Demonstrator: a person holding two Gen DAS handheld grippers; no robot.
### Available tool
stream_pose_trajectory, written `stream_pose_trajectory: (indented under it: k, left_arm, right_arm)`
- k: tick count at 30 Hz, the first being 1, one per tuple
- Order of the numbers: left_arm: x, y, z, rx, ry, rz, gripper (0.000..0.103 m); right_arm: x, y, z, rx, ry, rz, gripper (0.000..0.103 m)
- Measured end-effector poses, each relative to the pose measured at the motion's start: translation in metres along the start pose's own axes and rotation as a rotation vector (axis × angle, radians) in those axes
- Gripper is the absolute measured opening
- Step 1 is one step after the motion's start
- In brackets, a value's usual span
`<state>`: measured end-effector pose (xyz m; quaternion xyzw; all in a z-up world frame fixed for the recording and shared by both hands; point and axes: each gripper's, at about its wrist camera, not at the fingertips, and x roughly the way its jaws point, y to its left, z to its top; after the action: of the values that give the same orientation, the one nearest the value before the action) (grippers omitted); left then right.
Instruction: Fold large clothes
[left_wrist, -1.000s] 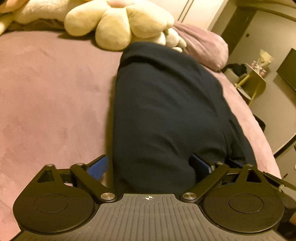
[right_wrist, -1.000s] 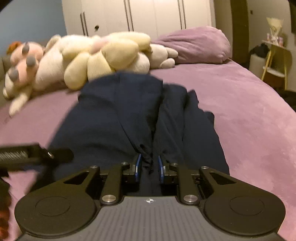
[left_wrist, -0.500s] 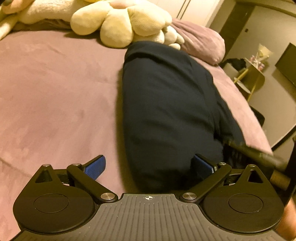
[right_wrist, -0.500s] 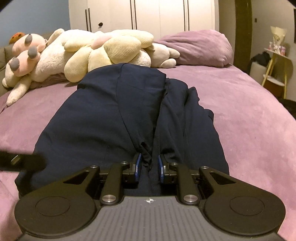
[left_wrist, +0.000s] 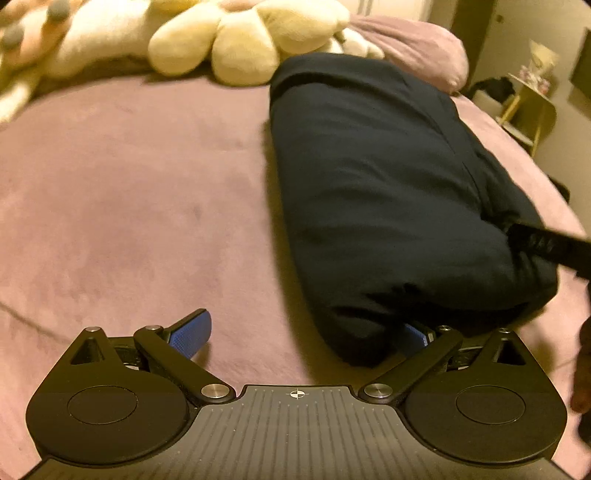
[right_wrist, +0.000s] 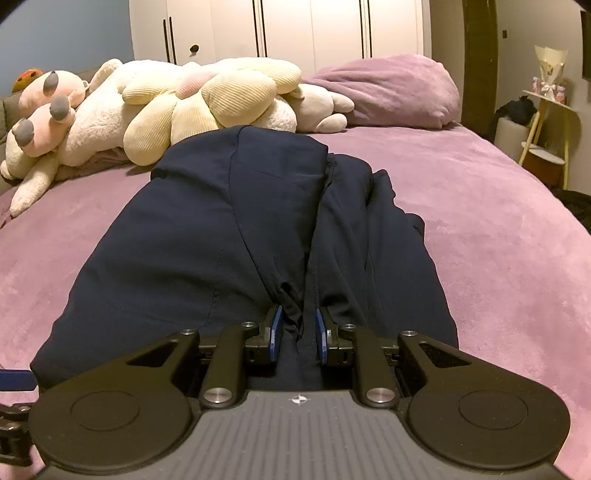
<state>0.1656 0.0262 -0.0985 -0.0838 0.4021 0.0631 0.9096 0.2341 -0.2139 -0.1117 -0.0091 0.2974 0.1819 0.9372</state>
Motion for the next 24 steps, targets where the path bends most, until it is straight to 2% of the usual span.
stream_pose_trajectory:
  k: [5,10,16,18,19,20,22,24]
  left_arm:
    - [0.005,0.010,0.008,-0.017,0.027,-0.032,0.103]
    - [-0.006,0.002,0.005,0.053,0.013,0.009,0.103]
    - [-0.029,-0.006,-0.004,0.066,0.064,0.037,0.103]
    - [-0.041,-0.009,-0.008,0.060,0.066,0.032,0.103]
    - [-0.046,-0.010,-0.008,0.052,0.069,0.029,0.103]
    - [-0.051,-0.012,-0.008,0.045,0.070,0.026,0.103]
    - [-0.062,-0.016,-0.006,0.035,0.064,0.015,0.103]
    - [-0.072,-0.020,-0.005,0.039,0.045,0.016,0.103]
  right_arm:
    - [0.000,-0.002,0.001,-0.009,0.015,0.016,0.018]
    - [-0.001,0.000,0.007,0.012,0.041,0.006,0.019]
    - [-0.036,0.014,0.006,0.008,0.114,-0.057,0.024]
    - [-0.053,0.018,0.003,-0.001,0.131,-0.111,0.051]
    - [-0.059,0.020,0.002,-0.003,0.149,-0.170,0.076]
    - [-0.065,0.019,0.001,-0.001,0.164,-0.189,0.077]
    - [-0.073,0.015,-0.004,0.026,0.213,-0.144,0.077]
    - [-0.078,0.014,-0.009,0.050,0.267,-0.135,0.078]
